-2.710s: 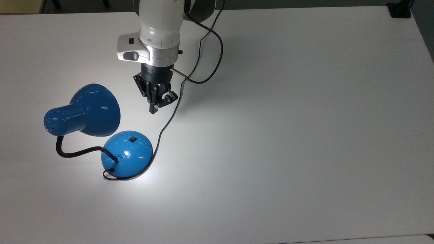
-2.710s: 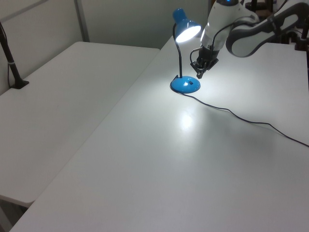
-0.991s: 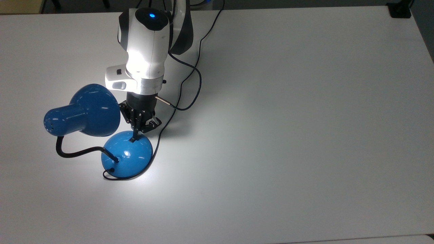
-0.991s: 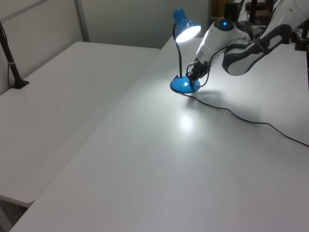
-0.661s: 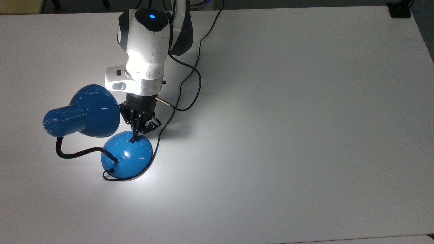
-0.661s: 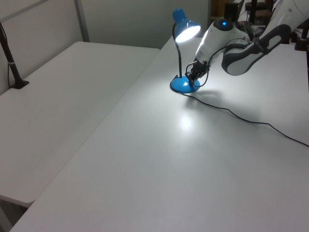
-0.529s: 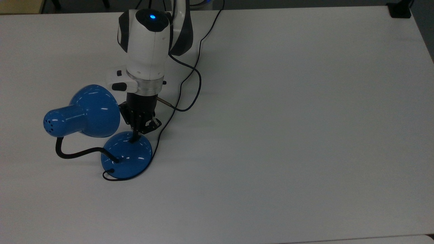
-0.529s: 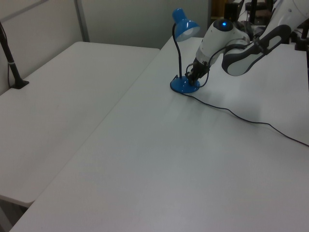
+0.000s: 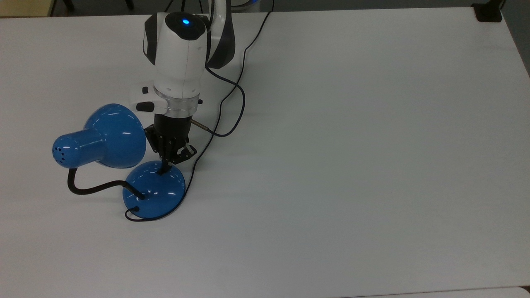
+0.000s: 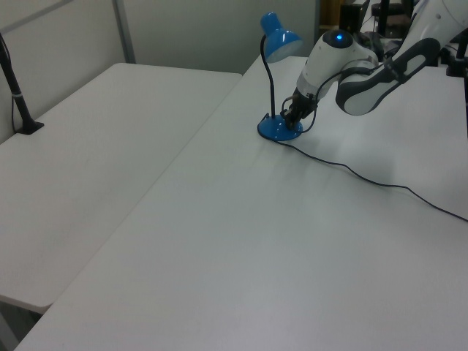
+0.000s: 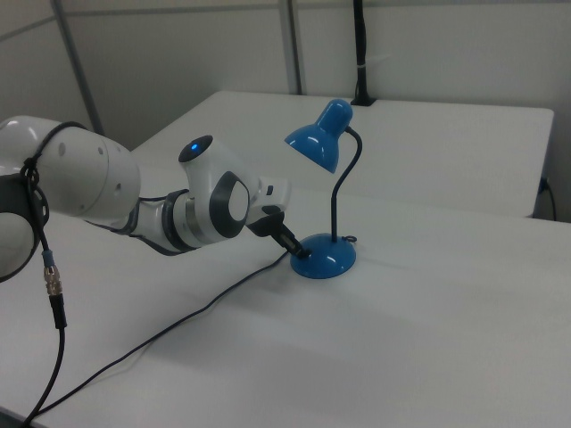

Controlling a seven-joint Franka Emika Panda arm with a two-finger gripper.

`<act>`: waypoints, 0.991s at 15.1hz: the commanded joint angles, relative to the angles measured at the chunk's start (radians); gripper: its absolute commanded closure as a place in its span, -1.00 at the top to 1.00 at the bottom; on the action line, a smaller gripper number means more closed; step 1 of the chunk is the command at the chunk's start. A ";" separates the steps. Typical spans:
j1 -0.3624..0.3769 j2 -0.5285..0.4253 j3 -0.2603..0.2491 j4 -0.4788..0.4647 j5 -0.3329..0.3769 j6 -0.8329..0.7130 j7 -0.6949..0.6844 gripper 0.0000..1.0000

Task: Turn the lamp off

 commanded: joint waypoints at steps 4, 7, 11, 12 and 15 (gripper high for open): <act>0.012 -0.102 0.070 0.006 0.013 -0.240 -0.039 -1.00; 0.018 -0.127 0.142 0.019 0.087 -0.374 -0.116 -1.00; 0.026 -0.150 0.225 0.087 0.165 -0.605 -0.248 -1.00; 0.030 -0.163 0.238 0.112 0.205 -0.675 -0.315 -1.00; 0.057 -0.231 0.237 0.175 0.355 -0.863 -0.540 -1.00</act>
